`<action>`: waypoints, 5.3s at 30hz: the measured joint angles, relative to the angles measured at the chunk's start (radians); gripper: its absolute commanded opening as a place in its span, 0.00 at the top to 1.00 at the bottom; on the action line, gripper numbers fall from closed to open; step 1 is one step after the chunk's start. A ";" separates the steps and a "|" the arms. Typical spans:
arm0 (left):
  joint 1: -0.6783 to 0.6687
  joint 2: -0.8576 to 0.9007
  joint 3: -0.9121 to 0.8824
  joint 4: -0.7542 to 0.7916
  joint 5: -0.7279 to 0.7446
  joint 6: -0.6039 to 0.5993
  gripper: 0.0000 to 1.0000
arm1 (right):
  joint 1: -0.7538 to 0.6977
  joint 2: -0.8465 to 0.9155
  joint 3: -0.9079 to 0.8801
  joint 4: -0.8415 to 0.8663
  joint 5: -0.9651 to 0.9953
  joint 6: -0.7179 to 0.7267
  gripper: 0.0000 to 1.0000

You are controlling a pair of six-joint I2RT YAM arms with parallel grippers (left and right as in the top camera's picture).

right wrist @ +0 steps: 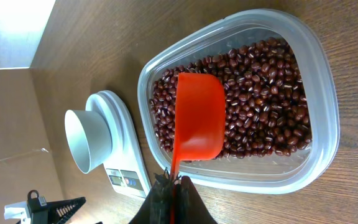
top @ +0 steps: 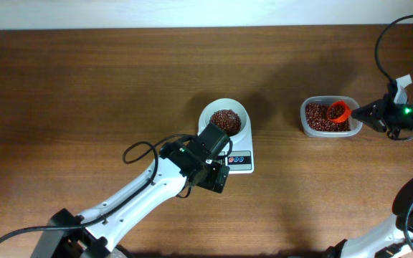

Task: Scoop item into bowl and weigh 50g on scale
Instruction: 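Dip the red scoop into the beans and lift a scoopful, then carry the filled scoop over the white bowl with the right gripper, then tip the scoop to pour beans into the bowl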

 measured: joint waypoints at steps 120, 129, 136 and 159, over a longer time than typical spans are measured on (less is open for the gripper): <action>0.000 0.000 0.000 0.000 0.000 0.000 0.01 | 0.672 0.000 0.134 0.125 0.014 -0.131 0.96; 0.000 0.000 0.000 0.000 0.000 0.000 0.01 | 0.766 0.000 0.234 0.076 0.246 -0.131 0.96; 0.000 0.000 0.000 0.000 0.000 0.000 0.01 | 0.822 0.000 0.243 0.078 0.404 -0.143 0.96; 0.000 0.000 0.000 0.000 0.000 0.000 0.01 | 0.823 0.000 0.244 0.065 0.348 -0.149 0.96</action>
